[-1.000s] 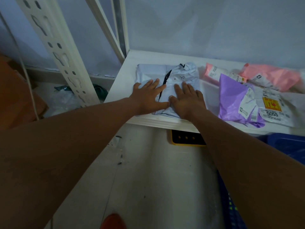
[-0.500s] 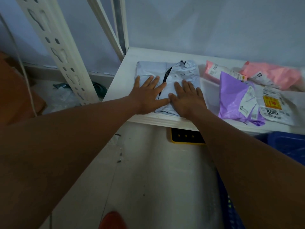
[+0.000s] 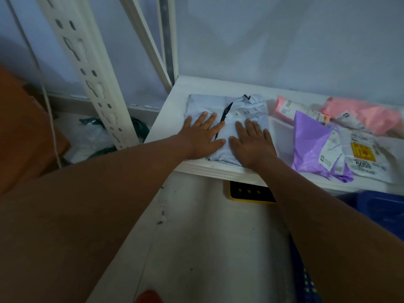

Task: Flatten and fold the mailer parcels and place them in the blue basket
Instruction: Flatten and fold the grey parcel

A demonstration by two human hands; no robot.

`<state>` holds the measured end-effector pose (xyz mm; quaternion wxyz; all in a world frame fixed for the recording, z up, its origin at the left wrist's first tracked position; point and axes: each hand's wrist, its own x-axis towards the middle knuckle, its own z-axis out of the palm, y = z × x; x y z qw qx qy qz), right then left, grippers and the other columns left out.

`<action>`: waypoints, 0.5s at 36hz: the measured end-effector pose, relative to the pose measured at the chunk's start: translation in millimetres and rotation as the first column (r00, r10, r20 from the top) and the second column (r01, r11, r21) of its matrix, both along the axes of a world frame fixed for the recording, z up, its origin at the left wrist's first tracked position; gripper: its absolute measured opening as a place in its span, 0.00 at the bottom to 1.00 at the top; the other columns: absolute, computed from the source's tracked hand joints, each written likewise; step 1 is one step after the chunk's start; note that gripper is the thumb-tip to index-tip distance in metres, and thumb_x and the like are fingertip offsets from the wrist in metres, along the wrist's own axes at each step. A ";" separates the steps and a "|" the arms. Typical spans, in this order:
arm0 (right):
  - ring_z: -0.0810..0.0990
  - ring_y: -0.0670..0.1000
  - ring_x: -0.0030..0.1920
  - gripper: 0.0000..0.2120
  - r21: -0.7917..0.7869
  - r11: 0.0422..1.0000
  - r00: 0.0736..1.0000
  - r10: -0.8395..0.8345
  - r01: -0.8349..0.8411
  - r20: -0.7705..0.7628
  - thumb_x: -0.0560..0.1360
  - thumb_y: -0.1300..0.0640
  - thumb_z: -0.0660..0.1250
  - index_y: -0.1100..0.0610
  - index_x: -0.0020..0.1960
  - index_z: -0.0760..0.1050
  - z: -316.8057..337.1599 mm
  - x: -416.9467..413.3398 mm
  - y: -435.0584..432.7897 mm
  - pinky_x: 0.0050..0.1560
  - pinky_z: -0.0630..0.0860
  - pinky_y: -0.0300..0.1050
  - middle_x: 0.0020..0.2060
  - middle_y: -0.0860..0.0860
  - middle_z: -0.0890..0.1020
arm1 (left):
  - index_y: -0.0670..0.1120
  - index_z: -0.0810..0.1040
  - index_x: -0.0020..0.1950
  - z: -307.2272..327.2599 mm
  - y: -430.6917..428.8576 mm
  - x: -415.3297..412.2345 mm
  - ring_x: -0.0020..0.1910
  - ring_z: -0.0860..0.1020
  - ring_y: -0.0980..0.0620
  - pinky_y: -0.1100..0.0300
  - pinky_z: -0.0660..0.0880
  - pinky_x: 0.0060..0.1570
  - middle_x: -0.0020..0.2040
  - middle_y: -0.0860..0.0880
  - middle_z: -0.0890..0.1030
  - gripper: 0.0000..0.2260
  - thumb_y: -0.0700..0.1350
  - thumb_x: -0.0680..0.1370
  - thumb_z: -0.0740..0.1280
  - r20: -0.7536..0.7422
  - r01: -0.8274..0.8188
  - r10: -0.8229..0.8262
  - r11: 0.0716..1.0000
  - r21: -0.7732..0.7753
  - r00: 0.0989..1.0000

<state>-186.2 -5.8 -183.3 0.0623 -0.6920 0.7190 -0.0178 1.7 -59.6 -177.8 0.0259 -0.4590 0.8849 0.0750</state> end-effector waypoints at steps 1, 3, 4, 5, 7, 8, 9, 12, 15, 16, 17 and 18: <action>0.40 0.53 0.80 0.31 0.034 0.999 1.000 -0.010 0.009 0.015 0.82 0.40 0.43 0.50 0.81 0.42 2.2 -0.5 -1.4 0.78 0.40 0.56 0.81 0.54 0.43 | 0.57 0.41 0.81 1.6 -2.5 -1.5 0.79 0.37 0.49 0.40 0.38 0.75 0.81 0.51 0.38 0.31 0.66 0.81 0.46 0.013 -0.008 0.008 0.999 0.034 1.000; 0.40 0.53 0.80 0.29 0.105 0.994 0.997 -0.026 0.018 0.073 0.83 0.43 0.45 0.50 0.81 0.44 9.0 -2.4 -7.3 0.78 0.40 0.57 0.81 0.54 0.42 | 0.58 0.41 0.81 8.4 -8.3 -4.9 0.79 0.36 0.50 0.40 0.37 0.75 0.81 0.52 0.37 0.31 0.67 0.81 0.48 0.030 -0.037 0.034 0.992 0.119 0.999; 0.41 0.54 0.80 0.28 0.125 0.992 0.993 -0.036 0.022 0.111 0.84 0.45 0.46 0.51 0.81 0.47 12.4 -2.2 -10.8 0.78 0.41 0.58 0.81 0.54 0.44 | 0.58 0.42 0.81 13.4 -11.0 -6.0 0.79 0.37 0.51 0.40 0.37 0.75 0.81 0.53 0.38 0.32 0.66 0.81 0.50 0.024 -0.057 0.054 0.984 0.167 0.998; 0.44 0.54 0.80 0.24 0.136 0.990 0.984 -0.049 0.026 0.169 0.84 0.47 0.47 0.52 0.79 0.54 15.2 -3.3 -15.3 0.78 0.43 0.58 0.81 0.55 0.47 | 0.58 0.44 0.81 19.2 -14.3 -7.1 0.80 0.38 0.51 0.40 0.38 0.75 0.81 0.53 0.39 0.32 0.65 0.81 0.52 0.005 -0.069 0.070 0.974 0.217 0.998; 0.52 0.54 0.79 0.17 0.148 0.987 0.928 -0.118 0.068 0.354 0.84 0.51 0.50 0.52 0.69 0.67 19.7 -5.5 -24.4 0.77 0.46 0.57 0.78 0.56 0.57 | 0.57 0.49 0.81 31.0 -22.3 -5.9 0.80 0.43 0.50 0.43 0.42 0.77 0.82 0.52 0.43 0.33 0.63 0.80 0.60 -0.079 -0.052 0.082 0.944 0.325 0.993; 0.56 0.55 0.77 0.15 0.156 0.985 0.896 -0.135 0.074 0.424 0.83 0.53 0.51 0.54 0.65 0.70 21.8 -6.5 -27.5 0.76 0.47 0.57 0.76 0.56 0.62 | 0.57 0.51 0.81 37.2 -26.0 -4.0 0.80 0.47 0.50 0.46 0.46 0.77 0.82 0.51 0.46 0.35 0.62 0.79 0.64 -0.135 -0.028 0.085 0.926 0.376 0.987; 0.61 0.56 0.75 0.14 0.155 0.986 0.882 -0.129 0.065 0.454 0.83 0.55 0.54 0.56 0.62 0.73 23.3 -7.0 -29.2 0.75 0.51 0.58 0.72 0.57 0.67 | 0.57 0.53 0.80 43.2 -29.0 -2.5 0.80 0.52 0.49 0.49 0.51 0.77 0.81 0.51 0.50 0.37 0.61 0.77 0.68 -0.182 -0.007 0.090 0.910 0.414 0.979; 0.74 0.59 0.63 0.12 0.012 0.996 0.911 -0.084 0.087 0.404 0.79 0.58 0.59 0.57 0.55 0.80 28.9 -7.3 -25.7 0.67 0.67 0.53 0.62 0.56 0.78 | 0.56 0.57 0.79 56.5 -36.0 -4.5 0.76 0.61 0.46 0.51 0.61 0.74 0.79 0.47 0.59 0.40 0.60 0.72 0.74 -0.221 -0.031 0.134 0.909 0.416 0.966; 0.80 0.60 0.53 0.17 -0.376 0.908 0.962 -0.090 0.185 0.256 0.77 0.53 0.57 0.57 0.54 0.83 41.4 -4.4 -21.1 0.55 0.75 0.48 0.51 0.58 0.84 | 0.56 0.64 0.75 65.0 -41.5 -13.1 0.73 0.62 0.40 0.46 0.63 0.70 0.74 0.42 0.62 0.35 0.64 0.72 0.71 -0.167 -0.178 0.194 0.978 0.107 0.967; 0.79 0.61 0.53 0.19 -0.470 0.863 0.969 -0.083 0.187 0.233 0.75 0.53 0.56 0.58 0.54 0.83 43.9 -2.7 -22.7 0.55 0.75 0.49 0.51 0.59 0.83 | 0.55 0.65 0.75 66.8 -43.4 -15.9 0.72 0.62 0.40 0.45 0.62 0.69 0.73 0.42 0.63 0.33 0.64 0.74 0.69 -0.164 -0.191 0.185 0.981 -0.025 0.969; 0.77 0.62 0.57 0.21 -0.529 0.830 0.974 -0.069 0.177 0.218 0.73 0.53 0.56 0.59 0.57 0.81 44.9 -1.0 -26.0 0.58 0.73 0.51 0.54 0.60 0.82 | 0.53 0.64 0.76 66.9 -46.2 -18.8 0.73 0.61 0.40 0.45 0.61 0.69 0.74 0.42 0.62 0.32 0.62 0.76 0.67 -0.161 -0.175 0.154 0.977 -0.124 0.975; 0.75 0.62 0.61 0.23 -0.563 0.812 0.980 -0.047 0.151 0.194 0.73 0.53 0.56 0.60 0.61 0.79 44.5 0.0 -31.9 0.63 0.70 0.51 0.58 0.61 0.80 | 0.52 0.61 0.78 66.5 -48.7 -22.2 0.74 0.59 0.40 0.44 0.59 0.71 0.76 0.42 0.60 0.31 0.61 0.78 0.64 -0.152 -0.149 0.123 0.972 -0.181 0.981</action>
